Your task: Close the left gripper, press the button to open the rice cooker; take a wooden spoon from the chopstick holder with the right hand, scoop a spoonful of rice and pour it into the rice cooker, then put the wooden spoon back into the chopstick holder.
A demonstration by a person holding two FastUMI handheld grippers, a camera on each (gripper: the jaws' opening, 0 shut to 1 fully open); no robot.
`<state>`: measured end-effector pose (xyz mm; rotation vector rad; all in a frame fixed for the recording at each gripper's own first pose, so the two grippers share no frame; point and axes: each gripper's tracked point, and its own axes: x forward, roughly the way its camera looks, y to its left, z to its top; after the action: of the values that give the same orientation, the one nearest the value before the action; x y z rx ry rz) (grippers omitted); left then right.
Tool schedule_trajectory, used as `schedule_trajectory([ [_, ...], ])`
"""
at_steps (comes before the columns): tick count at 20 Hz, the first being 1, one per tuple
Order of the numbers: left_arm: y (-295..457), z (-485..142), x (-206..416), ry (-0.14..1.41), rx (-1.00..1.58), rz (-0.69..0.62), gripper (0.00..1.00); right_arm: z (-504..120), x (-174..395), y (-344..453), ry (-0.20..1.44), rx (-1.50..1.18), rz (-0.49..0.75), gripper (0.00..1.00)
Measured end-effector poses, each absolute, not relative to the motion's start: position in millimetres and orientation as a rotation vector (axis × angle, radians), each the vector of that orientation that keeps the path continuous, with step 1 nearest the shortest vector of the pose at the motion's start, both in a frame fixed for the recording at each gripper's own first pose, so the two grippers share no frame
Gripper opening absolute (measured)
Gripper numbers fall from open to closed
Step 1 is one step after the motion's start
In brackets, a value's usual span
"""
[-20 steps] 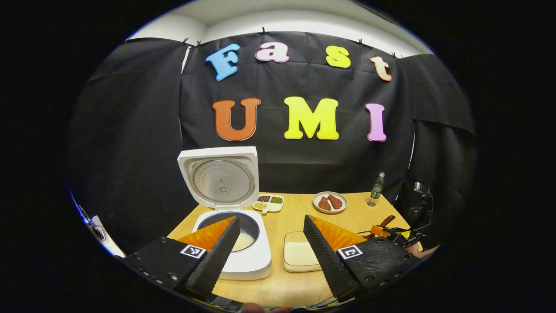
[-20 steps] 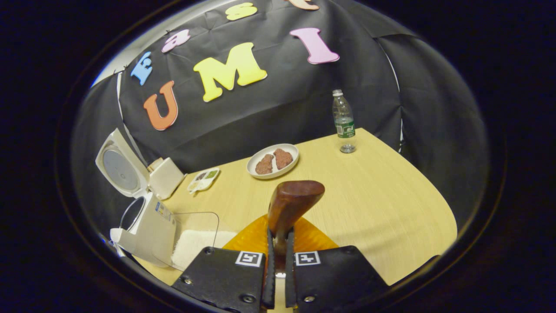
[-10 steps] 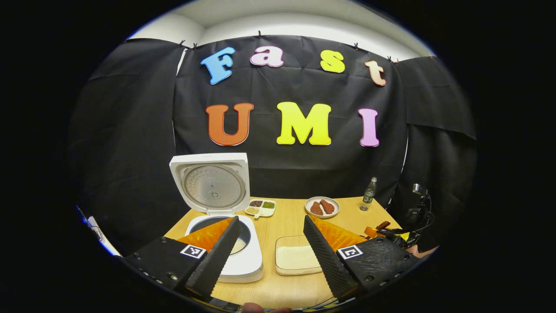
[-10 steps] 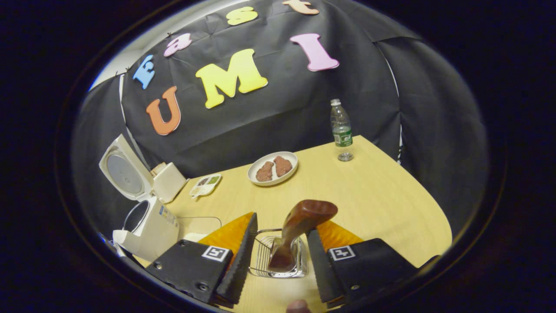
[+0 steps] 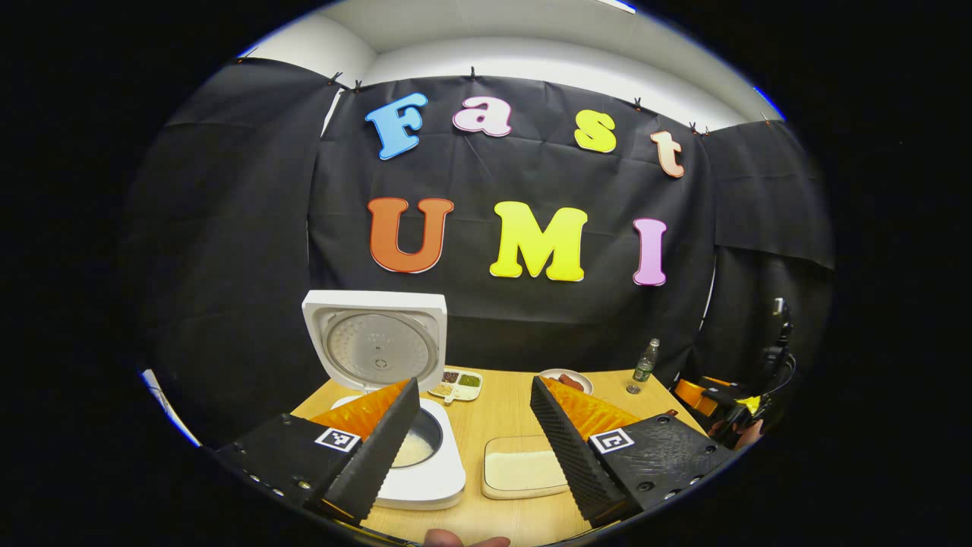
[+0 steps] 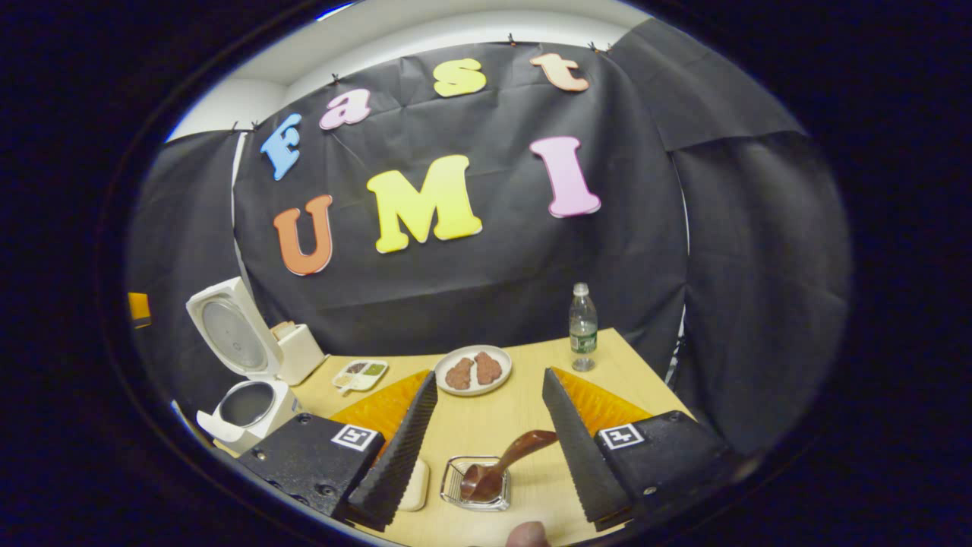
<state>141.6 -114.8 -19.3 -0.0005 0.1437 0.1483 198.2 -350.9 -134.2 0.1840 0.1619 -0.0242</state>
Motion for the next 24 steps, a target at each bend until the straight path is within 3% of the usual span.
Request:
schedule_trajectory([
  [3,-94.6,-1.9,152.6,0.11,-0.005,0.147,0.94,-100.1,183.5,-322.2,0.125,0.197,0.006,0.94],
  [4,-86.5,4.8,156.9,0.099,0.0,0.149,0.95,-96.0,179.5,-313.7,0.143,0.225,0.007,0.99],
  [8,-43.0,33.7,183.8,0.065,0.046,0.174,0.94,-81.0,162.8,-292.8,0.174,0.262,-0.027,1.0],
  [13,11.8,63.8,232.6,0.022,0.006,0.199,0.94,-51.4,134.4,-293.2,0.134,0.106,-0.173,1.0],
  [15,31.8,60.0,258.4,0.045,-0.025,0.203,0.94,-43.2,121.9,-272.1,0.135,0.121,-0.166,1.0],
  [16,41.1,57.1,269.0,0.059,-0.036,0.211,0.94,-41.4,116.7,-267.9,0.136,0.143,-0.172,0.95],
  [17,50.1,53.5,280.2,0.075,-0.038,0.219,0.95,-39.9,111.8,-264.4,0.133,0.161,-0.18,1.0],
  [24,78.8,20.9,339.2,0.184,-0.053,0.24,0.95,-44.0,74.6,-258.4,0.141,0.174,-0.252,1.0],
])
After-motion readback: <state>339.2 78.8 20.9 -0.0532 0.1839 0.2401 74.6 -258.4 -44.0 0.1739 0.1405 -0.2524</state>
